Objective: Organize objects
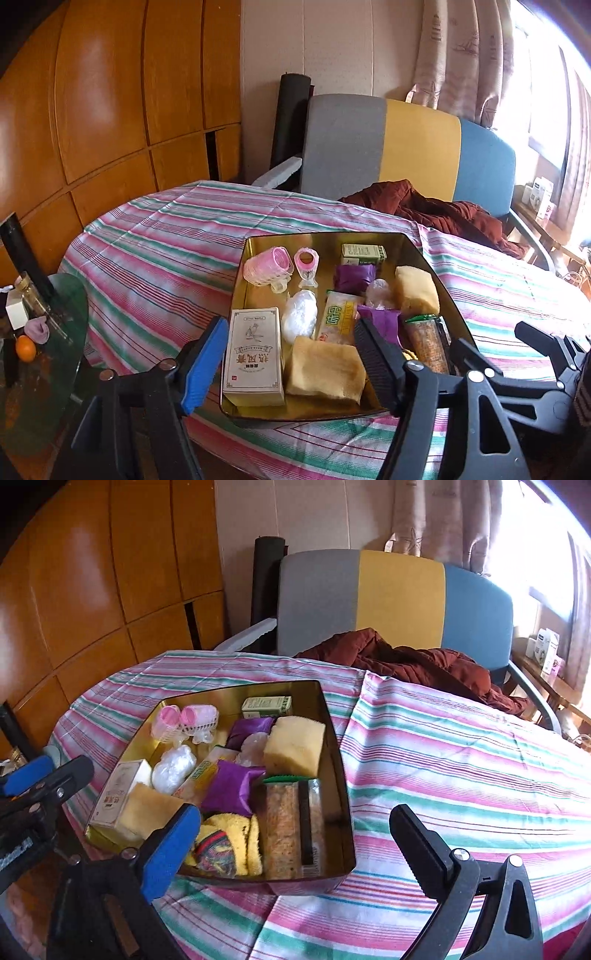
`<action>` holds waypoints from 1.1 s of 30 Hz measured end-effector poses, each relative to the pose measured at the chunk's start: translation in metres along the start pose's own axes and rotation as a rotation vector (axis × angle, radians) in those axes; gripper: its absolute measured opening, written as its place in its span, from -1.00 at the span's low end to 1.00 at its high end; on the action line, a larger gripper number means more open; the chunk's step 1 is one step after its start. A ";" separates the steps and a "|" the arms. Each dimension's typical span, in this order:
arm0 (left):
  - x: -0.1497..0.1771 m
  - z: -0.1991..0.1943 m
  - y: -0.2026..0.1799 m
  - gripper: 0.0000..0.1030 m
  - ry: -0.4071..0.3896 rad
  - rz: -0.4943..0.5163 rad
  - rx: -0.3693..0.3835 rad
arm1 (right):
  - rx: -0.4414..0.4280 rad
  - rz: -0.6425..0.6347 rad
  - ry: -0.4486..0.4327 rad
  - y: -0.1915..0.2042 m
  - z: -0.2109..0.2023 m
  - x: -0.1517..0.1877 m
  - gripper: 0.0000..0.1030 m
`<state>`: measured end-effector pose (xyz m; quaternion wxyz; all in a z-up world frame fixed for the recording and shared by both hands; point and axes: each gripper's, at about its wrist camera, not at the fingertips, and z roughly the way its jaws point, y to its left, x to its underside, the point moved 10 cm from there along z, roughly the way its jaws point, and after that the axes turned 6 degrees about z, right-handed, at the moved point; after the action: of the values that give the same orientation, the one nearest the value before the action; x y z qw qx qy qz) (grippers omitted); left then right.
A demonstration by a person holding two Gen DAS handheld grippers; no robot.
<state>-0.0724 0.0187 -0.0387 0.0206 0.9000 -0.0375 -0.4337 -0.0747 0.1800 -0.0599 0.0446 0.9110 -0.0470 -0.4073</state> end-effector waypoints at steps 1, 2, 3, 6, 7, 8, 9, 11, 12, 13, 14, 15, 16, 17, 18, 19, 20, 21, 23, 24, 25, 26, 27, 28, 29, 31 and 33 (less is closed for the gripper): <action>0.000 0.000 0.000 0.31 0.002 -0.001 0.002 | -0.003 -0.004 0.000 0.001 -0.001 0.001 0.99; 0.001 0.000 -0.001 0.29 0.006 -0.003 0.009 | -0.008 -0.005 0.001 0.002 -0.002 0.002 0.99; 0.002 0.000 -0.002 0.28 0.011 -0.003 0.015 | -0.011 -0.004 0.004 0.002 -0.002 0.003 0.99; 0.003 -0.001 -0.006 0.24 0.017 0.019 0.021 | -0.014 -0.001 0.003 0.002 -0.003 0.004 0.99; 0.003 -0.001 -0.007 0.23 0.016 0.024 0.021 | -0.015 0.000 0.003 0.003 -0.003 0.004 0.99; 0.003 -0.002 -0.008 0.23 0.015 0.035 0.015 | -0.016 0.001 0.004 0.003 -0.003 0.004 0.99; 0.003 -0.003 -0.010 0.23 0.011 0.047 0.012 | -0.016 0.001 0.005 0.003 -0.004 0.005 0.99; 0.003 -0.004 -0.011 0.23 0.007 0.046 0.019 | -0.015 -0.001 0.006 0.004 -0.003 0.005 0.99; 0.003 -0.004 -0.012 0.23 0.009 0.043 0.023 | -0.015 -0.002 0.007 0.004 -0.003 0.005 0.99; 0.003 -0.004 -0.012 0.23 0.010 0.044 0.024 | -0.014 -0.003 0.010 0.004 -0.003 0.005 0.99; 0.003 -0.004 -0.012 0.23 0.012 0.044 0.024 | -0.014 -0.003 0.011 0.004 -0.002 0.006 0.99; 0.004 -0.004 -0.012 0.23 0.013 0.040 0.027 | -0.013 -0.004 0.012 0.004 -0.002 0.006 0.99; 0.004 -0.003 -0.011 0.23 0.016 0.038 0.032 | -0.012 -0.006 0.012 0.005 -0.002 0.006 0.99; 0.005 -0.003 -0.012 0.23 0.020 0.037 0.034 | -0.011 -0.007 0.015 0.005 -0.001 0.006 0.99; 0.005 -0.002 -0.012 0.23 0.022 0.038 0.034 | -0.010 -0.008 0.017 0.005 -0.001 0.007 0.99; 0.006 -0.001 -0.012 0.23 0.024 0.041 0.034 | -0.009 -0.009 0.018 0.005 0.000 0.007 0.99; 0.006 -0.001 -0.012 0.23 0.027 0.045 0.033 | -0.009 -0.009 0.020 0.005 0.000 0.007 0.99; 0.006 0.000 -0.012 0.23 0.029 0.047 0.033 | -0.009 -0.009 0.022 0.005 0.001 0.008 0.99; 0.008 0.001 -0.012 0.23 0.035 0.051 0.036 | -0.007 -0.010 0.025 0.004 0.002 0.008 0.99; 0.009 0.002 -0.012 0.23 0.039 0.053 0.036 | -0.008 -0.010 0.026 0.004 0.002 0.008 0.99; 0.009 0.003 -0.012 0.23 0.042 0.053 0.037 | -0.008 -0.010 0.028 0.004 0.003 0.008 0.99; 0.010 0.004 -0.012 0.23 0.045 0.052 0.039 | -0.007 -0.011 0.029 0.004 0.003 0.008 0.99; 0.010 0.004 -0.012 0.23 0.049 0.050 0.042 | -0.006 -0.012 0.031 0.005 0.004 0.009 0.99; 0.010 0.005 -0.012 0.23 0.051 0.048 0.044 | -0.006 -0.012 0.033 0.005 0.005 0.009 0.99; 0.011 0.006 -0.011 0.23 0.053 0.046 0.046 | -0.006 -0.012 0.035 0.005 0.005 0.009 0.99; 0.012 0.008 -0.010 0.23 0.060 0.043 0.050 | -0.004 -0.014 0.037 0.006 0.006 0.010 0.99; 0.012 0.009 -0.010 0.22 0.064 0.039 0.057 | -0.004 -0.015 0.039 0.006 0.007 0.010 0.99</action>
<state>-0.0715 0.0278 -0.0548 0.0047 0.9128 -0.0666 -0.4028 -0.0736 0.1725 -0.0713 0.0444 0.9190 -0.0382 -0.3898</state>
